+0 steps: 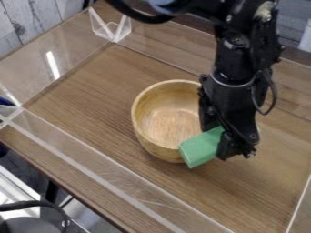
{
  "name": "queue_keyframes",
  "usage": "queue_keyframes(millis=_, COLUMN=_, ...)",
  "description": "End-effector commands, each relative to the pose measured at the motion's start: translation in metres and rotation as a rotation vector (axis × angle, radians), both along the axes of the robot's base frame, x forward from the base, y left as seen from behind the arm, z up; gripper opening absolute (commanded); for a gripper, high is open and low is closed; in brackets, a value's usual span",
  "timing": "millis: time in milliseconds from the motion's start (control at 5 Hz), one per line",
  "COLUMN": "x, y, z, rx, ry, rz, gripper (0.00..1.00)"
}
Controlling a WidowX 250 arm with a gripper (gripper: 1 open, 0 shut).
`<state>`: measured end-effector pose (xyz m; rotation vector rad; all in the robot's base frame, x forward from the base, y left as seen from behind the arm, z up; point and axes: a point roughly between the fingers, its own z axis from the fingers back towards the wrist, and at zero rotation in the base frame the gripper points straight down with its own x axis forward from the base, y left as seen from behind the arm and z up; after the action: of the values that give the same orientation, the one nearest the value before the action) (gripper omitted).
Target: Put the green block in the brown bowl
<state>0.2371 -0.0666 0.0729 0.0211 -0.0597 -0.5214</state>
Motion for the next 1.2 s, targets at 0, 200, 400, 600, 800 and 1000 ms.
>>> queue_keyframes(millis=0, x=0.0075, y=0.0006, z=0.0133, rx=-0.021, ry=-0.061, rz=-0.001, gripper=0.0)
queue_keyframes(millis=200, x=0.0077, y=0.0012, z=0.0132, rx=-0.024, ry=-0.064, rz=-0.001, gripper=0.0)
queue_keyframes(millis=400, x=0.0077, y=0.0016, z=0.0125, rx=-0.027, ry=-0.066, rz=-0.003, gripper=0.0)
queue_keyframes(millis=600, x=0.0077, y=0.002, z=0.0117, rx=-0.03, ry=-0.068, rz=-0.005, gripper=0.0)
queue_keyframes(millis=800, x=0.0078, y=0.0024, z=0.0111, rx=-0.032, ry=-0.069, rz=-0.006, gripper=0.0)
queue_keyframes(millis=1000, x=0.0098, y=0.0085, z=0.0162, rx=-0.029, ry=-0.079, rz=0.015, gripper=0.0)
